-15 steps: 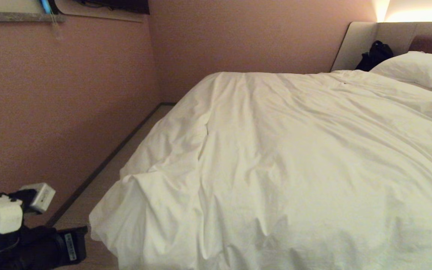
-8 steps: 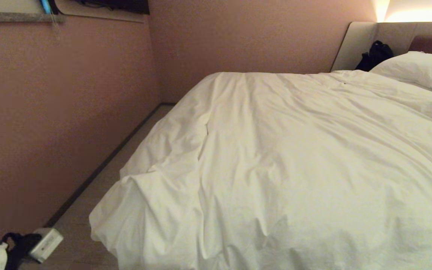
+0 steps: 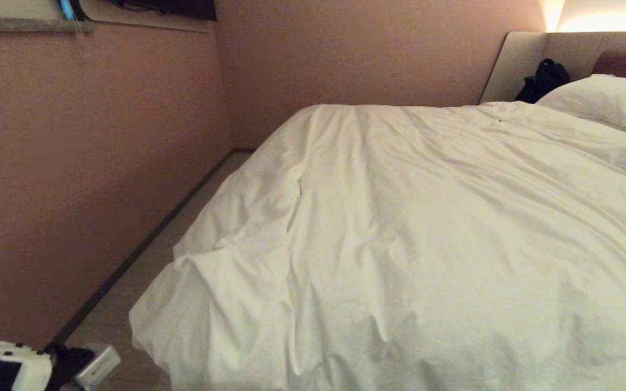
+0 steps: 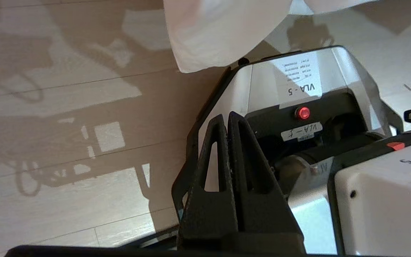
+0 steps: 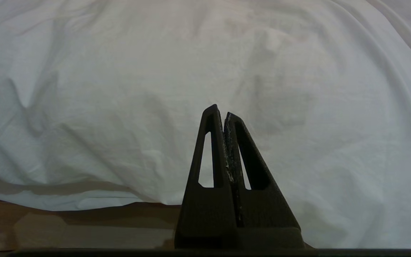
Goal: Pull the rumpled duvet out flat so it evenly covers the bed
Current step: Flatten the corners of the folded blanket
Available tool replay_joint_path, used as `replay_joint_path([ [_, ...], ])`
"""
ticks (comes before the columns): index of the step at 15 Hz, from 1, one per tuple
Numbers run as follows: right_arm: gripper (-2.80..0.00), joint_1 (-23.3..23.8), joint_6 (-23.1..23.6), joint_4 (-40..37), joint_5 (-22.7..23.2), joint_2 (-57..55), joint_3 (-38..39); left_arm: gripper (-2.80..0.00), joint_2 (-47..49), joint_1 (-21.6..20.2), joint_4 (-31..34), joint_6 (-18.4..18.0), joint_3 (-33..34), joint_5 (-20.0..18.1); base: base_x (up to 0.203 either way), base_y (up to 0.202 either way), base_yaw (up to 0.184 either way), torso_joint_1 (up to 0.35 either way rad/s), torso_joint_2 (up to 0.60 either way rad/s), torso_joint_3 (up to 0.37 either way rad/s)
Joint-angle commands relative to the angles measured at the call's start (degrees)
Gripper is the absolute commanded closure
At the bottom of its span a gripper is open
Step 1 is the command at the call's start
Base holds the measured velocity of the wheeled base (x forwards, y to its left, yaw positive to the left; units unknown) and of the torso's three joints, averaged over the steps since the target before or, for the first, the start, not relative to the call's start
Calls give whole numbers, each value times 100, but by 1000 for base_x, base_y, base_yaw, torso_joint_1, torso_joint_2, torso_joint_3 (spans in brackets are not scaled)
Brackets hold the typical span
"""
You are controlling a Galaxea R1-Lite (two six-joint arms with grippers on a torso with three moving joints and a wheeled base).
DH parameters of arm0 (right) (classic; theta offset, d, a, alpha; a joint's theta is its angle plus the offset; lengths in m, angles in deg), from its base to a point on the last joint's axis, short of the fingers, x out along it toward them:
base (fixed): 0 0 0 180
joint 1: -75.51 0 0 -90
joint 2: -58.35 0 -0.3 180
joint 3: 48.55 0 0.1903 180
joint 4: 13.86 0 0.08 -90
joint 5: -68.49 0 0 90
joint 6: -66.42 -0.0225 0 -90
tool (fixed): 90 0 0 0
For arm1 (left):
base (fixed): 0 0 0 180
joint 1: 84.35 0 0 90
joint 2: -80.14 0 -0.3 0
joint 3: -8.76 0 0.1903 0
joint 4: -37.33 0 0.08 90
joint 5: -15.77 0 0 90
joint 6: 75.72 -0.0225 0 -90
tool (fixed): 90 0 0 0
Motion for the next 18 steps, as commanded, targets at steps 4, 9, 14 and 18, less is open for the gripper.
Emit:
replay_joint_path([
  [4, 0, 2, 2, 3, -7, 2, -6, 0, 1812, 46, -1304, -36, -7, -35, 0, 0, 0, 0, 0, 0],
  [9, 0, -6, 2, 3, -7, 2, 2, 0, 2531, 327, -1761, -48, -99, -29, 0, 0, 0, 0, 0, 0],
  [14, 0, -6, 2, 3, -7, 2, 2, 0, 2551, 325, -1942, -30, -57, 15, 0, 0, 0, 0, 0, 0],
  [18, 0, 3, 2, 3, -6, 2, 2, -280, 2646, 301, -1987, -29, -31, 24, 0, 0, 0, 0, 0, 0],
])
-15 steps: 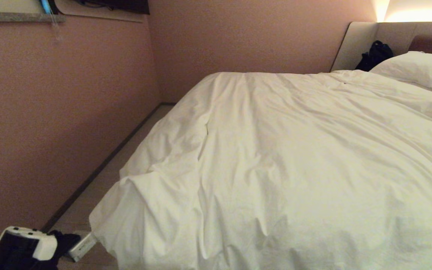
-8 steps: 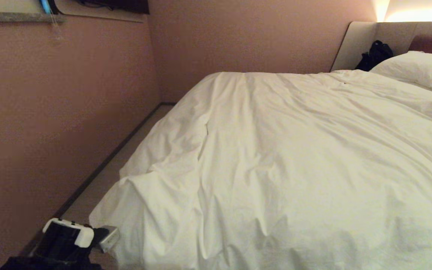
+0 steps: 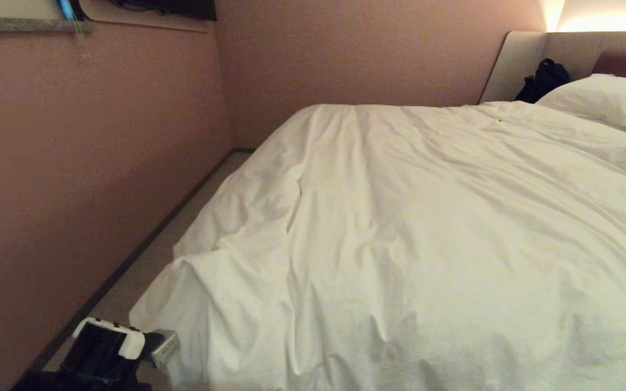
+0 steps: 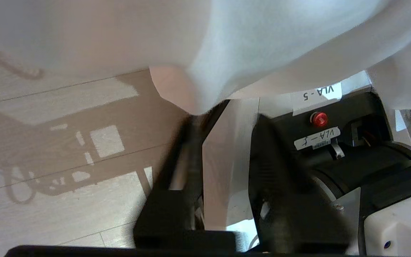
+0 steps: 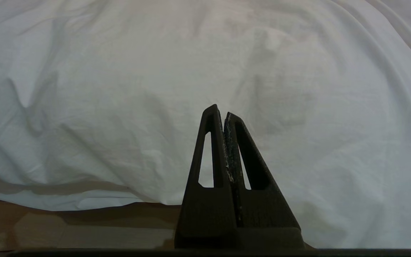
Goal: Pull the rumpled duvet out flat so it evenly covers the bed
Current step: Flatten the corners of the folded blanket
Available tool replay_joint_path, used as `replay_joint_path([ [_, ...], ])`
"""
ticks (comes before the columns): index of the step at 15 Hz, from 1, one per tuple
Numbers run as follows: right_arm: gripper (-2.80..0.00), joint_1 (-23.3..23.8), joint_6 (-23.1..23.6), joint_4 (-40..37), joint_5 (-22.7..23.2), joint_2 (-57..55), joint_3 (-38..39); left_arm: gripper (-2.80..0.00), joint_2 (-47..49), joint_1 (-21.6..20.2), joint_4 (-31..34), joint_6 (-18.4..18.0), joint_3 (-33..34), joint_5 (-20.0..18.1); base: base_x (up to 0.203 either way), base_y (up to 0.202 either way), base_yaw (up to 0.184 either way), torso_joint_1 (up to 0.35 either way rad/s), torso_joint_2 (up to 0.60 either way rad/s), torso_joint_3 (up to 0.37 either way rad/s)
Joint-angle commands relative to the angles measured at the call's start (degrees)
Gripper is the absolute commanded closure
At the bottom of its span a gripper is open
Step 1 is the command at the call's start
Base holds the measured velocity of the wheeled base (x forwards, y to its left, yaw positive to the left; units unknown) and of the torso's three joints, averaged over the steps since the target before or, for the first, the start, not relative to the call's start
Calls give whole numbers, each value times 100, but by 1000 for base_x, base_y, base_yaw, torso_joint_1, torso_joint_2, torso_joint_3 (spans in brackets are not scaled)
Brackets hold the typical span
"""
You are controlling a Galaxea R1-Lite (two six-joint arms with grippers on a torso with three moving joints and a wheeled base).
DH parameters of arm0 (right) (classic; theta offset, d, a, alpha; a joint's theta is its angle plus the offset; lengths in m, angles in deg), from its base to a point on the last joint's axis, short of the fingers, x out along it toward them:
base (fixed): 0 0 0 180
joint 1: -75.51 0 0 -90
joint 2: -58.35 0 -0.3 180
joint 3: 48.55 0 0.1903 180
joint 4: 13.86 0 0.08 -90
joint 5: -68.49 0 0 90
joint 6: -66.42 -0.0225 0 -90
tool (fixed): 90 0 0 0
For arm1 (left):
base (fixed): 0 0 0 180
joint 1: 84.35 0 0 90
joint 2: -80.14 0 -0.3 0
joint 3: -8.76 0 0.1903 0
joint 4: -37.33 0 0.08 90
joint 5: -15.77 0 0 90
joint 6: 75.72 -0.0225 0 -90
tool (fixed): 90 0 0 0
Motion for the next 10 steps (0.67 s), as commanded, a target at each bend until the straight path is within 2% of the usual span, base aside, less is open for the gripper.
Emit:
replay_joint_path([
  [1, 0, -1, 2, 2, -1, 2, 2, -280, 79, -54, -39, 48, 14, 4, 0, 0, 0, 0, 0, 0],
  [4, 0, -6, 2, 2, 6, 2, 2, -280, 224, -89, -138, 60, 6, 99, 0, 0, 0, 0, 0, 0],
  [10, 0, -6, 2, 2, 7, 2, 2, -280, 732, -110, -812, 19, -44, 259, 0, 0, 0, 0, 0, 0],
])
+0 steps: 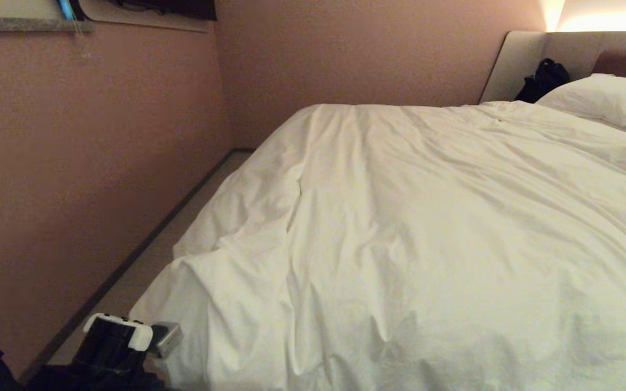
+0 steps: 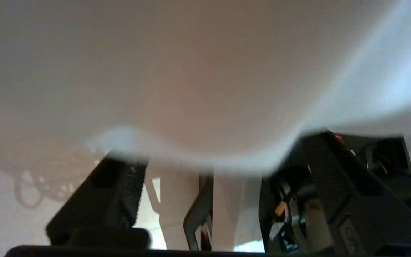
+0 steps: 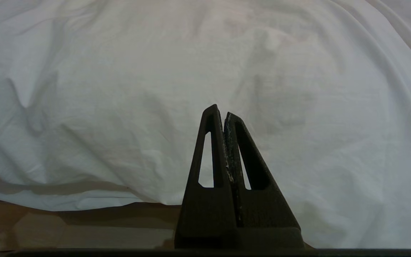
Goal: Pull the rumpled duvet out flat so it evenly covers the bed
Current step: Flatten the corners of the folded blanket
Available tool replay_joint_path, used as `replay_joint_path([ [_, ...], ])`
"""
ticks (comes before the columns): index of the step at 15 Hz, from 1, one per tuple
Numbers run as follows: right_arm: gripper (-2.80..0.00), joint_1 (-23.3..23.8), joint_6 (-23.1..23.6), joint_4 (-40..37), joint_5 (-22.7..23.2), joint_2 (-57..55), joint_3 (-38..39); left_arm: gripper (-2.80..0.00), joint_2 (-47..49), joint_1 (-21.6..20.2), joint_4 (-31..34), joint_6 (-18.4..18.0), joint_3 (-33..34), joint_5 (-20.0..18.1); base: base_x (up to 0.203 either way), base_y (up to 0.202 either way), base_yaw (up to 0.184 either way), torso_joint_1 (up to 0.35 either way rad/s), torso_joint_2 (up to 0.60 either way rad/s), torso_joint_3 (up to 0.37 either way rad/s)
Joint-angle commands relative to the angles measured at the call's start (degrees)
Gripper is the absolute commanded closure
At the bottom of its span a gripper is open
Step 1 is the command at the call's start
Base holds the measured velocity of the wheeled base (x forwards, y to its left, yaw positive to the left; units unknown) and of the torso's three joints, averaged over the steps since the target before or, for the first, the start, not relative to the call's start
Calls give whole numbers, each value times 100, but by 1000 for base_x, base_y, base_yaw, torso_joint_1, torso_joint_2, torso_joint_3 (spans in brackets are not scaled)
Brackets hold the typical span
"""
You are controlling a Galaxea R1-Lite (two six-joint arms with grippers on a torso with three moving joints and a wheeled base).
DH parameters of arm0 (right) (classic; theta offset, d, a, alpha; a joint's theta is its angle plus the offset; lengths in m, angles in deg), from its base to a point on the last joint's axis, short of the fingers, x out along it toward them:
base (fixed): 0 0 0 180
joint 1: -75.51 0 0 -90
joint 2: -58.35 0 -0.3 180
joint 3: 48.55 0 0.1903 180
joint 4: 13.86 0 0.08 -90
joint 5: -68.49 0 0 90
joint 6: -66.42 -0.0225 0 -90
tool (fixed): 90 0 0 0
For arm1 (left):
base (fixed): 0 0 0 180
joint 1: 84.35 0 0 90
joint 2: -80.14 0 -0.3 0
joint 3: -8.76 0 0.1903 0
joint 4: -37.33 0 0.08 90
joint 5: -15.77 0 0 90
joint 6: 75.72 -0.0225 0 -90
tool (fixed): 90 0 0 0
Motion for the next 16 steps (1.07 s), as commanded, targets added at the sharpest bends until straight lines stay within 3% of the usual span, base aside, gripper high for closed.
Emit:
replay_joint_path([
  [1, 0, -1, -1, 2, 0, 2, 0, -280, 273, 2, -191, -27, -25, -10, 0, 0, 0, 0, 0, 0],
  [9, 0, 2, -1, 2, 8, 2, -1, -280, 812, 18, -1186, -37, -149, -10, 0, 0, 0, 0, 0, 0],
  [16, 0, 2, -1, 2, 1, 2, 0, -280, 886, 241, -1521, 33, -307, -63, 0, 0, 0, 0, 0, 0],
])
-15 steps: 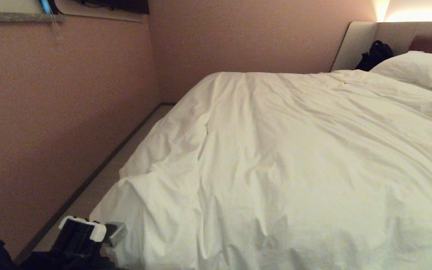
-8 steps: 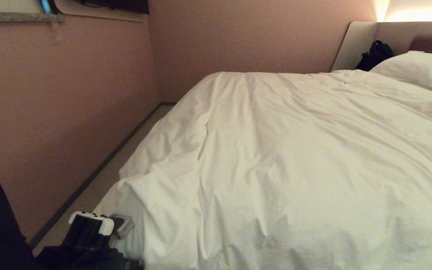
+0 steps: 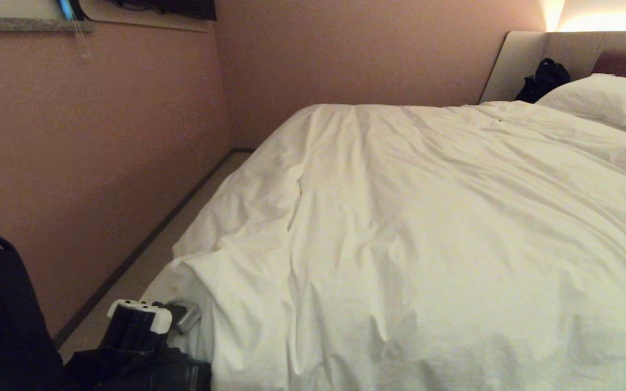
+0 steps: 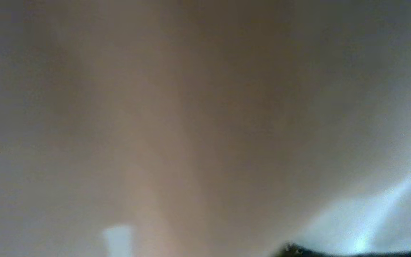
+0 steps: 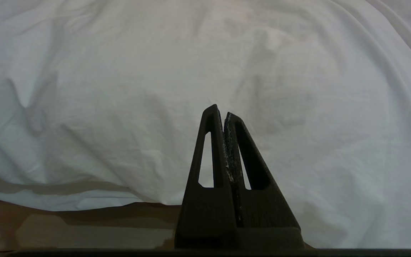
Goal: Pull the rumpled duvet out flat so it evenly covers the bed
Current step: Flatten the corners of the folded blanket
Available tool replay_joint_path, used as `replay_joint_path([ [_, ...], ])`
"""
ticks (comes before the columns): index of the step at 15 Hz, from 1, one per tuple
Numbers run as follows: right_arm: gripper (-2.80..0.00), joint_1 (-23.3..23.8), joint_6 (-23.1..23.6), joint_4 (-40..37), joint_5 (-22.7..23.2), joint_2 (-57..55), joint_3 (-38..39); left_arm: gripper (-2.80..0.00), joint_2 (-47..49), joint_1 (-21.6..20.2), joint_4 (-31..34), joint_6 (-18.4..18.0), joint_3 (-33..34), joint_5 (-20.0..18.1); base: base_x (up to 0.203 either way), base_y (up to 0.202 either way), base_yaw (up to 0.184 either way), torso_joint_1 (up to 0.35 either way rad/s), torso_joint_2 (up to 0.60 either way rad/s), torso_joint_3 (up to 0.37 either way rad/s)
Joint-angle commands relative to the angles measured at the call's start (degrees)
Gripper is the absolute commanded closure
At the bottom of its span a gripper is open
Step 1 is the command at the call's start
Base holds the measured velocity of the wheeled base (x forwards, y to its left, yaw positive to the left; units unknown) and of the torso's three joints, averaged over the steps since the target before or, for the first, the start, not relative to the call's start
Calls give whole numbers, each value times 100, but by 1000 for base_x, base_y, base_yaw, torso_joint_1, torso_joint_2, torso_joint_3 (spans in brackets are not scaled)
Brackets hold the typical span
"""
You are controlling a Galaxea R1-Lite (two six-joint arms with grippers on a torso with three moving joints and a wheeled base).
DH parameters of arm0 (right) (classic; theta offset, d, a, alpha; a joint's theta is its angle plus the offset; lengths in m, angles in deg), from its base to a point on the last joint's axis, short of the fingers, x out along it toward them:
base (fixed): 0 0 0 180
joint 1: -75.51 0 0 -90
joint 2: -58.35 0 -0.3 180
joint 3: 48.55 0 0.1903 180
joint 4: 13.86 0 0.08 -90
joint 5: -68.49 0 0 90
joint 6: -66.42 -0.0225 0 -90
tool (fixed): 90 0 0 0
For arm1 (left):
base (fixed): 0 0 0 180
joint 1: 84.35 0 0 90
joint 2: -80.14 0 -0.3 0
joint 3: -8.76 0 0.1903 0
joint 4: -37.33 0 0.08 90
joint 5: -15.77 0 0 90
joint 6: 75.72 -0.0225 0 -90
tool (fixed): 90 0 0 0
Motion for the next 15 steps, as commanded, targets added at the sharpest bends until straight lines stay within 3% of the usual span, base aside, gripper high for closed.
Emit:
replay_joint_path([
  [1, 0, 1, 2, 2, -2, 2, 2, -280, 55, 175, -38, 44, -135, -20, 0, 0, 0, 0, 0, 0],
  [6, 0, 2, 2, 2, -1, 2, 2, -280, 137, 416, -235, 569, -323, -21, 0, 0, 0, 0, 0, 0],
  [11, 0, -5, 2, 2, -2, 2, -6, -280, 119, 425, -305, 569, -270, -13, 0, 0, 0, 0, 0, 0],
  [12, 0, 2, 2, 2, -2, 2, 1, 0, 120, 433, -305, 569, -262, -16, 0, 0, 0, 0, 0, 0],
  [15, 0, 2, 2, 2, -2, 2, -4, 0, 93, 433, -305, 577, -218, -22, 0, 0, 0, 0, 0, 0],
])
